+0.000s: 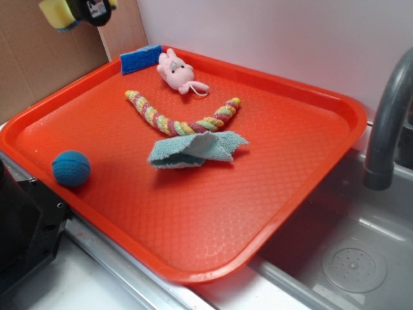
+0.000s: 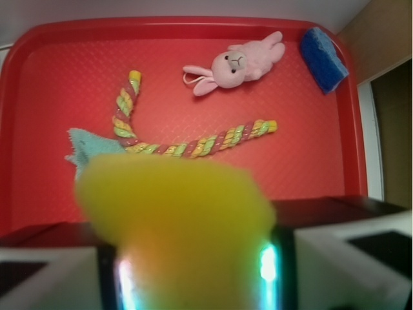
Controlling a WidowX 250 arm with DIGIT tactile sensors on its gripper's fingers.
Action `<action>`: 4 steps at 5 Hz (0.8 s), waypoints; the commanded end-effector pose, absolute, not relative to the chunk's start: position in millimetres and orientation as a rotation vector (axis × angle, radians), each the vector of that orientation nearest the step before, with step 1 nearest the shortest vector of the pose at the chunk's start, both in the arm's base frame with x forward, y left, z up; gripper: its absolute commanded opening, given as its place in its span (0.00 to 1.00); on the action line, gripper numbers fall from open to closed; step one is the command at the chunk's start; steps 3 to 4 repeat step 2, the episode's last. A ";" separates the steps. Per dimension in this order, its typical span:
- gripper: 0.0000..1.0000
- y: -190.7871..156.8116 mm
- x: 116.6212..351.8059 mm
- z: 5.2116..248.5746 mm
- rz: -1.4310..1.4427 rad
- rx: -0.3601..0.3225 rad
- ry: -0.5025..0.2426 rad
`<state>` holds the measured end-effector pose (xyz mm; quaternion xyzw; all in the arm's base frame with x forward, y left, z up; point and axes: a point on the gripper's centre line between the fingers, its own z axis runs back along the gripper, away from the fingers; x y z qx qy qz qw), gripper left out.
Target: Grab the green sponge.
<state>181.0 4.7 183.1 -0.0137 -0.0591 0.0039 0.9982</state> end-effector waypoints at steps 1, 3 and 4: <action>0.00 5.7 178.9 192.7 0.043 0.005 -0.139; 0.00 5.6 176.6 189.2 0.047 0.010 -0.126; 0.00 5.6 176.6 189.2 0.047 0.010 -0.126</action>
